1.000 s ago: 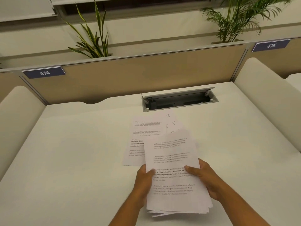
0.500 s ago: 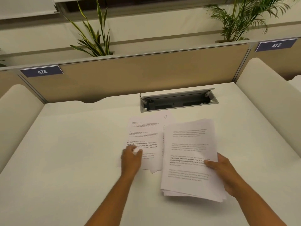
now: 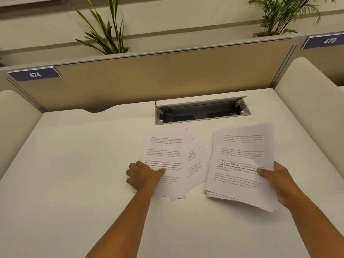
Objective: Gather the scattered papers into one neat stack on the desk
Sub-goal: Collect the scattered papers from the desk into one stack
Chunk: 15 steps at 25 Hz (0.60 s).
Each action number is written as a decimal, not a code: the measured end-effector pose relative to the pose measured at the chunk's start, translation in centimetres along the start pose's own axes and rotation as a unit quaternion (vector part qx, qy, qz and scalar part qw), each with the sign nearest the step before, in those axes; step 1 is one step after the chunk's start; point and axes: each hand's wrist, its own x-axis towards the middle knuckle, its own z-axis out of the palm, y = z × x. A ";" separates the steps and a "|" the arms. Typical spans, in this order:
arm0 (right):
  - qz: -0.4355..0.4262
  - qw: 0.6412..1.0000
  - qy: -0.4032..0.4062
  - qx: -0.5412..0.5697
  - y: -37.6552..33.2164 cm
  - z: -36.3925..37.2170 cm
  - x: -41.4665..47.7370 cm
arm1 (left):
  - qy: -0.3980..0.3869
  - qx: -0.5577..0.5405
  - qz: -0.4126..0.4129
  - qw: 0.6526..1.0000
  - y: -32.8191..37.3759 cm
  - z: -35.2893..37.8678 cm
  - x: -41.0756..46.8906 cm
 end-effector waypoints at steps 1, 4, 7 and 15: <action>-0.005 1.000 -0.002 -0.019 -0.1 0.2 0.5 | 0.000 0.003 0.004 1.000 0.6 0.3 -0.5; -0.013 0.996 -0.022 -0.080 -0.1 1.0 1.6 | -0.003 0.011 0.016 1.000 2.2 0.9 -1.5; -0.019 0.993 -0.023 -0.112 0.2 1.5 2.1 | -0.019 -0.001 0.009 1.000 3.7 0.6 -1.5; -0.004 0.988 -0.041 -0.146 0.2 1.8 2.3 | -0.070 -0.130 -0.048 0.988 7.8 -1.0 1.9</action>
